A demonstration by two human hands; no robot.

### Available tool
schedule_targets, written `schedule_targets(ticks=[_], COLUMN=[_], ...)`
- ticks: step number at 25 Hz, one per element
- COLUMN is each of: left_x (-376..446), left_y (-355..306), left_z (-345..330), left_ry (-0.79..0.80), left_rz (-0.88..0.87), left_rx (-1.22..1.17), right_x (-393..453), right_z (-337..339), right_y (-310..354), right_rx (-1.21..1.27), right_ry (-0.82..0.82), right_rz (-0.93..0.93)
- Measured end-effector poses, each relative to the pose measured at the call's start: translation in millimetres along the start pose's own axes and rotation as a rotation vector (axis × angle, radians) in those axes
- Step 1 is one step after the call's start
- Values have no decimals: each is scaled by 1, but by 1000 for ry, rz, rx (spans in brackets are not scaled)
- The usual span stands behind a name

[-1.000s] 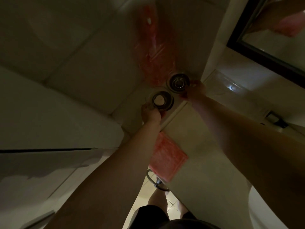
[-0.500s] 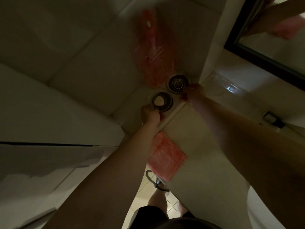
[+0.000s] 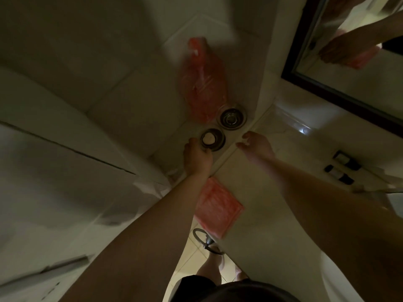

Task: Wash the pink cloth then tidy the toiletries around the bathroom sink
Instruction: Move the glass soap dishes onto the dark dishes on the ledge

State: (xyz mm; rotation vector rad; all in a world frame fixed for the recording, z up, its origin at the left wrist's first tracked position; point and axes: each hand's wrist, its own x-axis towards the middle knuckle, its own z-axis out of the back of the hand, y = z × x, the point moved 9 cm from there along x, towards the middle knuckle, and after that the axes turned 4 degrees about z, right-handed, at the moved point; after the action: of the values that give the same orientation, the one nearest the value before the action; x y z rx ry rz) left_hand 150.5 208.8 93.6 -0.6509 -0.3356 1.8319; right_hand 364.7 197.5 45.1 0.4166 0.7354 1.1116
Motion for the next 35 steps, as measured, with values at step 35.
schedule_targets(ticks=[35], left_x=[-259], left_y=[-39], left_z=[-94], left_ry=[585], left_rz=[-1032], left_rx=[434], right_x=[-369], right_z=[41], right_y=[-124], right_rx=[-163], right_ry=[-537], right_rz=[-579])
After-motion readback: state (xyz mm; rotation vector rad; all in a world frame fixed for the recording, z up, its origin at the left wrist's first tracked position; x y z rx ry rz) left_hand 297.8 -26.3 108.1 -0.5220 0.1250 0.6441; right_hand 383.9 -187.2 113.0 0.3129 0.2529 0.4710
